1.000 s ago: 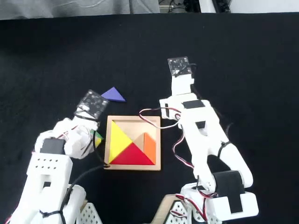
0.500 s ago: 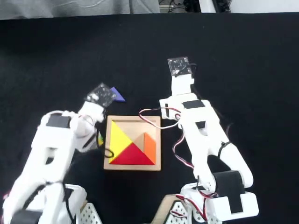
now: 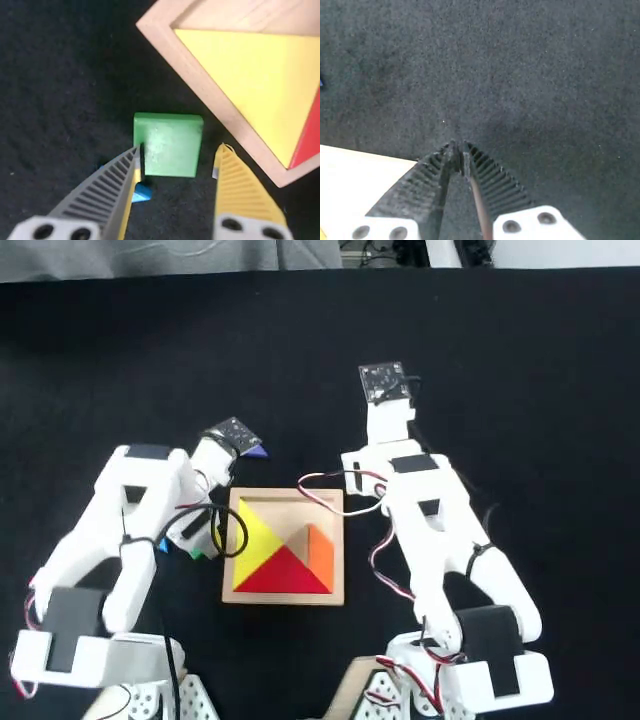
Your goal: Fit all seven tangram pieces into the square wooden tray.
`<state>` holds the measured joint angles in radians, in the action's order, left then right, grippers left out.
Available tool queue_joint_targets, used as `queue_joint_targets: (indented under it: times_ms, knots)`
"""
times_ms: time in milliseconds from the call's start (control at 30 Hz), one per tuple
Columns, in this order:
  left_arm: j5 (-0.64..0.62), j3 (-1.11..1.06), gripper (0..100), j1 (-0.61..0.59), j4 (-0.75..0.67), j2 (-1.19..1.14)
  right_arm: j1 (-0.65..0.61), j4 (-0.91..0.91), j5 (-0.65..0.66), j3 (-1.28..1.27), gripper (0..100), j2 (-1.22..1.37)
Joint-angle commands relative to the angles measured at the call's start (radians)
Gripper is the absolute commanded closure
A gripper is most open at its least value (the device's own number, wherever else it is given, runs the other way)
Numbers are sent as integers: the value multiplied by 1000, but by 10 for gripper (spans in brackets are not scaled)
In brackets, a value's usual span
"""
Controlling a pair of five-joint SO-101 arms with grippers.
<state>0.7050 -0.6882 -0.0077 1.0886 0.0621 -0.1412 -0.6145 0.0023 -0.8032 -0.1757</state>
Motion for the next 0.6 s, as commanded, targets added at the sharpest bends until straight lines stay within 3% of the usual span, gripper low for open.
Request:
queue_joint_targets:
  times_ms: [0, 133, 233, 567]
  knots:
    - [14, 97, 763, -15, -12, -46, 8, 18, -3, 5, 987, -33]
    - [12, 145, 754, -33, -5, -72, 8, 18, -2, 5, 987, -33]
    - [14, 145, 672, -47, -5, -77, 6, 18, 35, 4, 987, -33]
    - [95, 108, 687, -47, -15, -86, -25, 17, 52, 2, 987, -33]
